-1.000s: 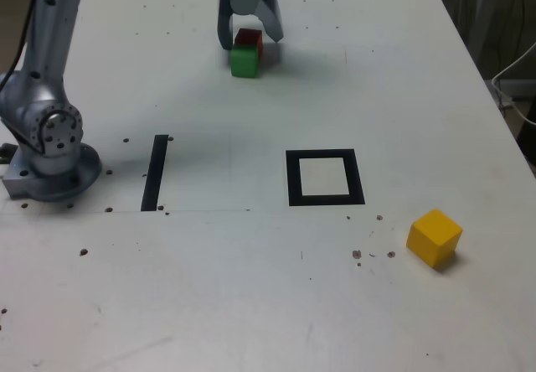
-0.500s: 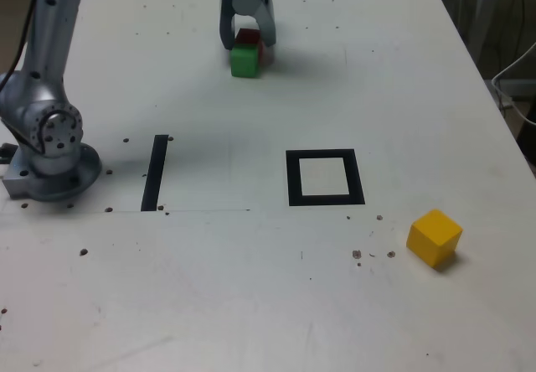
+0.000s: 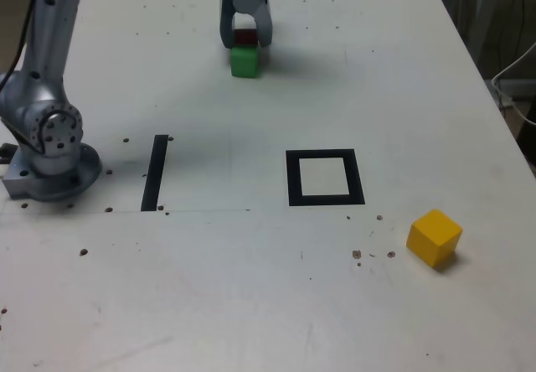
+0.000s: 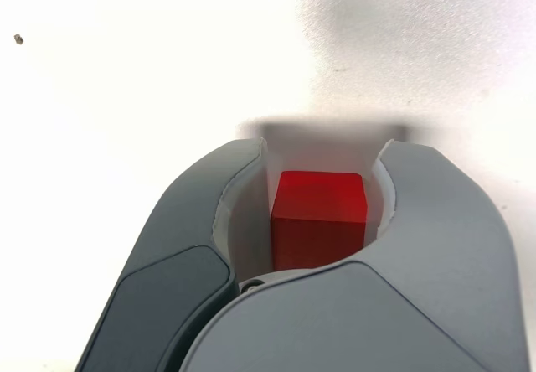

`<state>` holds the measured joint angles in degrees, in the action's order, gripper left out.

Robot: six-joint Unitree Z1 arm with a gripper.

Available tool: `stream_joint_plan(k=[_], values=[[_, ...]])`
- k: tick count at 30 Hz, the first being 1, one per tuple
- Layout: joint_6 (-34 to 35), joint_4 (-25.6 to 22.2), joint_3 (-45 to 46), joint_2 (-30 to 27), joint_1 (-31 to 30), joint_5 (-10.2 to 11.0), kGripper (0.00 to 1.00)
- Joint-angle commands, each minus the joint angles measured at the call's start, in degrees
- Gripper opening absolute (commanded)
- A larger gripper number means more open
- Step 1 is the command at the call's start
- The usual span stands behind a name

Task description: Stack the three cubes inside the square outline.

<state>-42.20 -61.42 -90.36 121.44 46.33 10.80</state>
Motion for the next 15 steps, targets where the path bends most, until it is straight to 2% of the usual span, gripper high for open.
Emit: stream_joint_plan(k=[1, 7, 15], values=[[0.1, -0.4, -0.1, -0.6, 0.1, -0.1, 0.18], [0.1, -2.0, -1.9, -1.6, -0.4, -0.2, 0.17], [0.2, -6.6, -5.4, -5.5, -2.7, 0.3, 0.17]])
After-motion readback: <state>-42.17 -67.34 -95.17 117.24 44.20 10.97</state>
